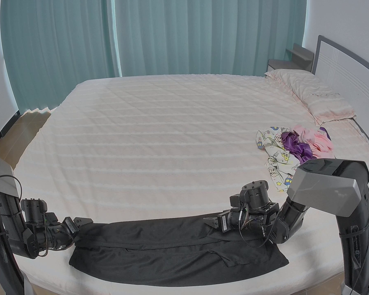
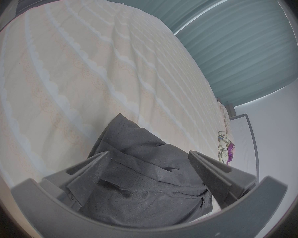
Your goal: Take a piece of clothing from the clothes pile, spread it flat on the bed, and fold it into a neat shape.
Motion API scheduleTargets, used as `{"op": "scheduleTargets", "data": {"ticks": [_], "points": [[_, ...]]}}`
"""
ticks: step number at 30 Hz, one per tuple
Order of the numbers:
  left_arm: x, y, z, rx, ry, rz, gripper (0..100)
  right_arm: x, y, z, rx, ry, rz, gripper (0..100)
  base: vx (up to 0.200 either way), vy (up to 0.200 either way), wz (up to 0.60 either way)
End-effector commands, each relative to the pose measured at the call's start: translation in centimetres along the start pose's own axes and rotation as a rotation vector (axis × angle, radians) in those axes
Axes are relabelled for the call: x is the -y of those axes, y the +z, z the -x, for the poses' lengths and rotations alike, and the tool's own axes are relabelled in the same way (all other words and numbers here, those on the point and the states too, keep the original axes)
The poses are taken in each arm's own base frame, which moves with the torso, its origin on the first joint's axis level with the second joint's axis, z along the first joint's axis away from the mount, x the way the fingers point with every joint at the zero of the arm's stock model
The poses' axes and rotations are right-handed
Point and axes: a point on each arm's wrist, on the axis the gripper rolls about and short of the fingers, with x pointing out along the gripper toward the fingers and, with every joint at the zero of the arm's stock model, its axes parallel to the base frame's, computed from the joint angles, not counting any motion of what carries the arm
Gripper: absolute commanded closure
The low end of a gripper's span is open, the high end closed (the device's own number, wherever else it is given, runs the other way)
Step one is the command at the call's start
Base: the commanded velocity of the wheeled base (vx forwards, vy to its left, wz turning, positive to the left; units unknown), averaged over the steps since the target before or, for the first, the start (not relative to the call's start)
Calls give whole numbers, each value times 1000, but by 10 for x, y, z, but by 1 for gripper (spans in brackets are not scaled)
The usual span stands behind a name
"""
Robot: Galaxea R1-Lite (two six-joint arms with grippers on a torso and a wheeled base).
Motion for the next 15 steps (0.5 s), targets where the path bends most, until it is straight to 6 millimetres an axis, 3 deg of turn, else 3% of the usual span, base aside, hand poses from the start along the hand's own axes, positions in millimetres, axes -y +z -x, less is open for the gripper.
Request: {"op": "scheduleTargets", "data": {"ticks": [1, 15], "points": [[0, 0, 0, 0, 0, 0, 0, -1, -4, -1, -20, -1, 19, 100, 0, 0, 0], [0, 0, 0, 0, 0, -2, 0, -9, 9, -10, 69, -27, 59, 100, 0, 0, 0]]}}
